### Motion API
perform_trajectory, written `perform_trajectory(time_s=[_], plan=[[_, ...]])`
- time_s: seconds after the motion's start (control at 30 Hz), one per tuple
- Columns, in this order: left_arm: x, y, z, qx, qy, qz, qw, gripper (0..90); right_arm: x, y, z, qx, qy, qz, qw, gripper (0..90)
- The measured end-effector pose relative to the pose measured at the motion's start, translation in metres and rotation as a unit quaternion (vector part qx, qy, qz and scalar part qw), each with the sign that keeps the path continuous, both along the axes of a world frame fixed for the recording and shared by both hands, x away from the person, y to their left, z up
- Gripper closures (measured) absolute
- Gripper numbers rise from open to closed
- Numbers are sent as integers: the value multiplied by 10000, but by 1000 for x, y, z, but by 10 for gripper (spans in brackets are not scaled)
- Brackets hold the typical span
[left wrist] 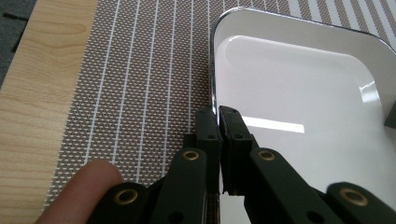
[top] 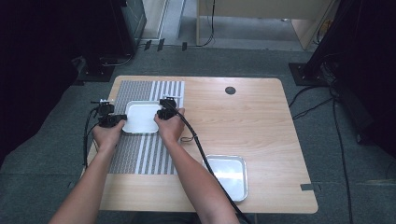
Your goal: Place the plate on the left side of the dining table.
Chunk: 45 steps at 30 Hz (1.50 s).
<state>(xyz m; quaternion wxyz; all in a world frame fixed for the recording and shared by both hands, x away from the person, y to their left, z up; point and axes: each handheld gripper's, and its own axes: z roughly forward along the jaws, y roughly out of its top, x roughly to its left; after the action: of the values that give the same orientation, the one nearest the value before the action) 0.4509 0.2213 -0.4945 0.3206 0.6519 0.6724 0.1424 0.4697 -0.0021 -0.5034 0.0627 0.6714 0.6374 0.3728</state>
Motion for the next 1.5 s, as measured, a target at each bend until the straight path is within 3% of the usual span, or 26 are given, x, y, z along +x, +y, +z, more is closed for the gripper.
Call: perform_trajectory(time_s=[0.33,0.4,0.43,0.5,0.6,0.63,0.73,0.8,0.83,0.9,1.07,1.13,1.17,1.23,1.37,1.5], plan=[[0,-2,-2,83,-39,-21,10000,873,0,1,-3,-174,-104,102,9997,852],[-1,-1,-2,137,-52,-65,9999,855,-1,0,-3,-190,-128,158,9996,805],[-3,-3,-1,310,-177,-120,9993,830,-1,0,-3,-210,-150,181,9995,770],[-5,-4,1,368,-299,-208,9987,778,-1,-2,-2,-138,-166,272,9994,696],[-7,-3,5,257,-412,-234,9985,677,-1,-4,0,-103,-159,300,9994,632],[-10,0,10,48,-534,-195,9984,626,-2,-6,3,-120,-205,303,9993,583],[-13,2,18,-79,-549,-165,9983,397,-6,-9,9,-382,-393,309,9980,530],[-14,3,20,-73,-536,-226,9983,283,-8,-10,12,-391,-493,321,9975,512],[-18,2,24,39,-540,-305,9981,237,-11,-15,19,-515,-743,358,9953,475],[-23,3,28,53,-581,-338,9977,166,-13,-20,23,-589,-796,372,9944,454],[-31,6,34,-84,-715,-341,9968,110,-15,-32,26,-429,-702,464,9955,366],[-36,5,36,8,-725,-371,9967,93,-20,-39,30,-393,-772,566,9946,329],[-39,3,34,243,-647,-315,9971,93,-22,-42,32,-398,-831,601,9939,321],[-42,2,32,195,-521,-327,9979,93,-26,-47,36,-433,-944,664,9924,301],[-49,1,28,210,-473,-348,9981,93,-32,-56,41,-488,-998,776,9908,286],[-61,-4,25,296,-485,-380,9977,93,-42,-70,51,-377,-1109,803,9899,287]])
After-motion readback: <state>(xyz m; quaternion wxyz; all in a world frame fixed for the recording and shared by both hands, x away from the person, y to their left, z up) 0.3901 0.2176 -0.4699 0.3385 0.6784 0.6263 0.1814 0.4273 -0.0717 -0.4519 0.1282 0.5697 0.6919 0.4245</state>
